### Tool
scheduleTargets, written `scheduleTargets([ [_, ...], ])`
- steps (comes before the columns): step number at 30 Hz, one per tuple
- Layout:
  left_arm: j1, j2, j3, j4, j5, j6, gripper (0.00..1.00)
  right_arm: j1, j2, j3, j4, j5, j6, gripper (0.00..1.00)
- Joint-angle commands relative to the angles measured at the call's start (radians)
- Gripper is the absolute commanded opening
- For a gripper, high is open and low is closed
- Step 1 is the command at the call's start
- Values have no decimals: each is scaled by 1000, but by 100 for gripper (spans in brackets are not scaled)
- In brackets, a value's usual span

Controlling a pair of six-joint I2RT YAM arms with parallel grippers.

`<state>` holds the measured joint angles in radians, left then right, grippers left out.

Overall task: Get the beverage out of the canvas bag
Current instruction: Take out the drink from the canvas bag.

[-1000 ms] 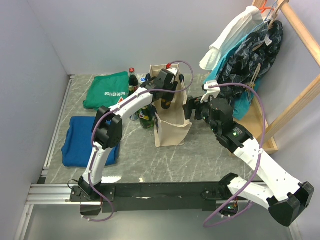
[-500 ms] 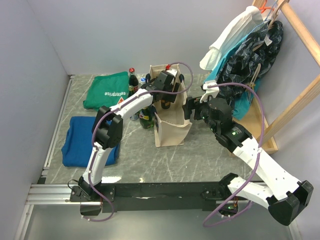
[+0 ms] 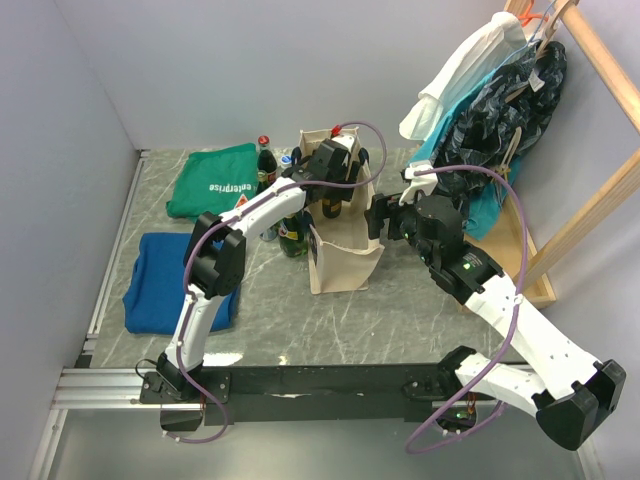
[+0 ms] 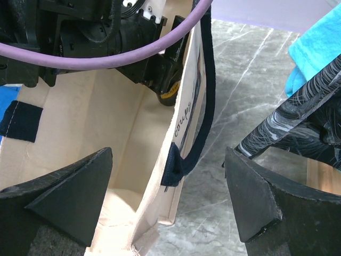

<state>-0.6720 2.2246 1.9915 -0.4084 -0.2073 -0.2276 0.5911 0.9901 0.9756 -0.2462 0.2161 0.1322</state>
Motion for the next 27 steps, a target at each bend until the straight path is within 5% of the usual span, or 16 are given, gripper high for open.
scheduleTargets([
  [1,-5,-66,9,31,-15,-10,78,3,1,2,41,5,-9,92],
  [6,-6,-66,1,34,-15,-10,72,1,1,0,42,3,-9,92],
  [18,-5,-72,-5,29,-18,-6,40,3,4,0,41,3,-9,92],
  [22,-6,-75,-2,31,-21,-10,1,3,1,0,42,3,-9,92],
  [27,-6,-82,20,25,-12,-1,1,1,1,2,39,6,-9,91],
])
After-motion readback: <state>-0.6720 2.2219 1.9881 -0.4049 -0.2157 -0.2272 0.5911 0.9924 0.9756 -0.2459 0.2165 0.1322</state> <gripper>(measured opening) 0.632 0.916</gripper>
